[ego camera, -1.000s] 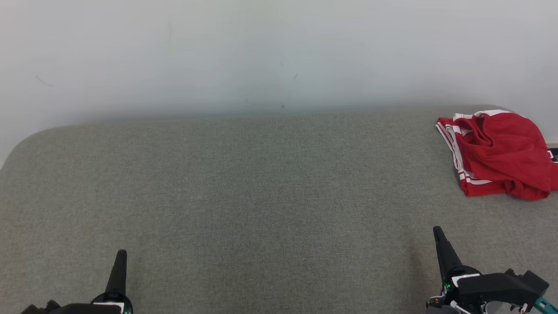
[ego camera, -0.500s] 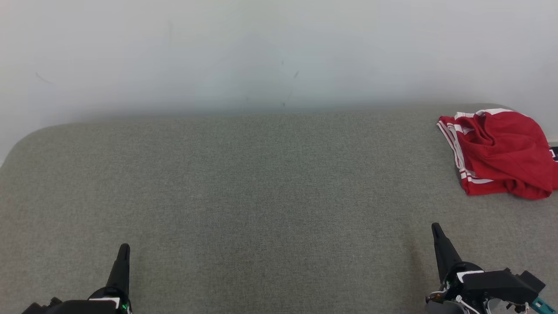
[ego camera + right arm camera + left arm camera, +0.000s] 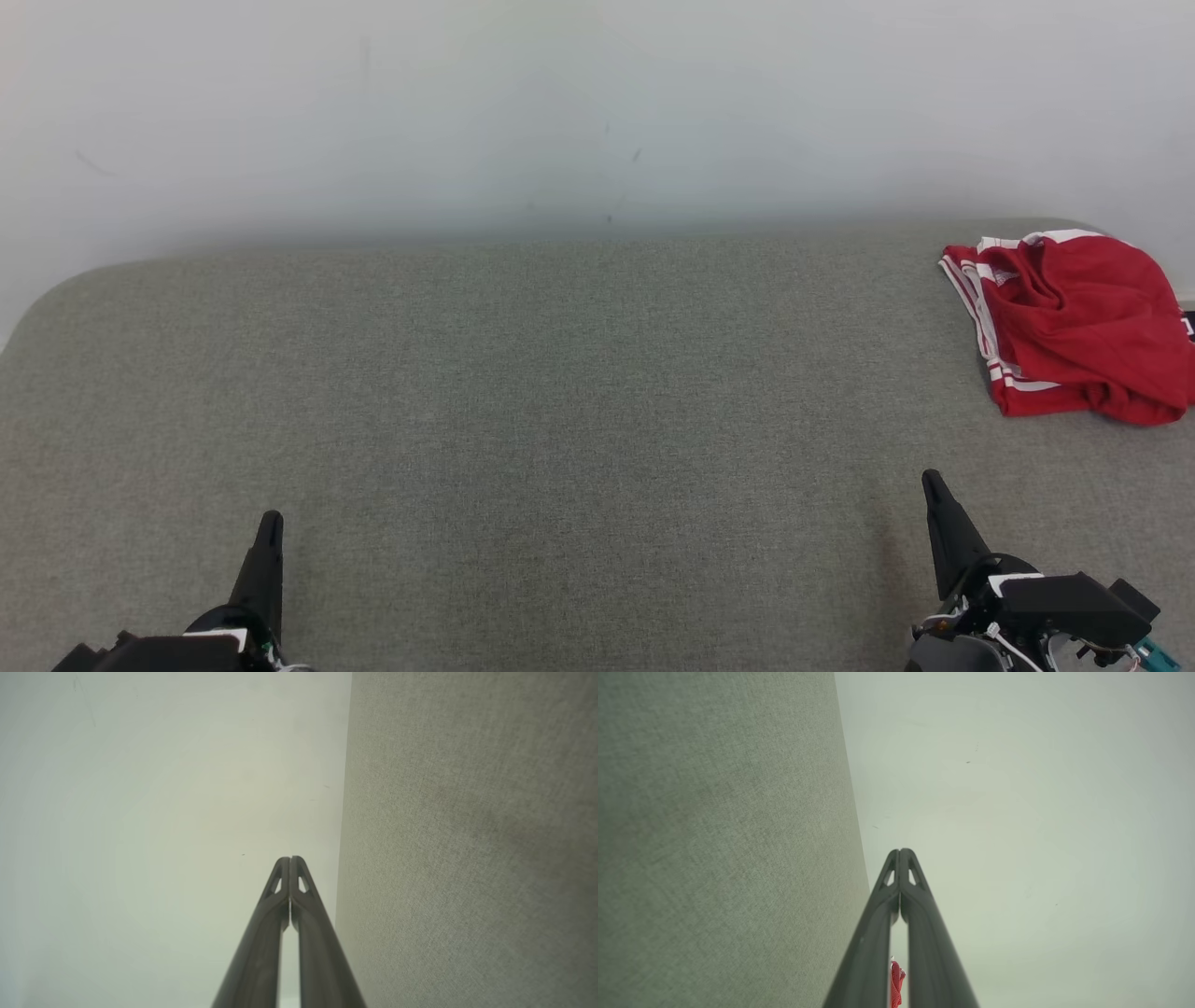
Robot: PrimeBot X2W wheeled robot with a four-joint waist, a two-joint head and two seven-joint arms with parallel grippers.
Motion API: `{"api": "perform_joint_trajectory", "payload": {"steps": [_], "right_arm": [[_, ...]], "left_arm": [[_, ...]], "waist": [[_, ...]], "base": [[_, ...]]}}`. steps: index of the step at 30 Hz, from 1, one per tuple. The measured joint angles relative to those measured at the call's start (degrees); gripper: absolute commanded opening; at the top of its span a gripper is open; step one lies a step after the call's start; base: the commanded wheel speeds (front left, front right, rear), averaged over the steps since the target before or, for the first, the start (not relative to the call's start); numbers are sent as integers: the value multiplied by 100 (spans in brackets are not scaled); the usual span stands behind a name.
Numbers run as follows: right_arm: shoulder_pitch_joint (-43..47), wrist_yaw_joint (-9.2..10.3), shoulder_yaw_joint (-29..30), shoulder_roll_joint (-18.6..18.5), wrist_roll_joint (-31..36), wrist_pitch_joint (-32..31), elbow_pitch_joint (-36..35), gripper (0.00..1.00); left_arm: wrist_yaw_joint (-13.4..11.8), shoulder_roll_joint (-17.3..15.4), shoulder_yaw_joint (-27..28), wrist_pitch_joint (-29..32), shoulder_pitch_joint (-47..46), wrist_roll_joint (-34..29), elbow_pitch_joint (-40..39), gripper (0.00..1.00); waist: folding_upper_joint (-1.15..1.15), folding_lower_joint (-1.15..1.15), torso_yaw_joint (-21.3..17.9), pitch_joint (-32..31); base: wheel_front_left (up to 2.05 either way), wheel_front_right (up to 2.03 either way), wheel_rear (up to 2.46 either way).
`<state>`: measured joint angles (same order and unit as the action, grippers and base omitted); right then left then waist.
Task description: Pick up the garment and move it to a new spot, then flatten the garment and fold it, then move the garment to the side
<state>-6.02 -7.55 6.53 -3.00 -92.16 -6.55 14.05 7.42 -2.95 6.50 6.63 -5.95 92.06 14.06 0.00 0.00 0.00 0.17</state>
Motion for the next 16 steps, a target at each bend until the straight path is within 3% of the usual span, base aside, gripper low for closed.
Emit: {"api": "perform_joint_trajectory", "payload": {"steps": [16], "right_arm": [[-9,0,2,2,-20,-1,0,0]], "left_arm": [[8,3,0,2,-7,21,1,0]], "waist": [[0,0,0,1]], "base": [[0,0,0]]}}
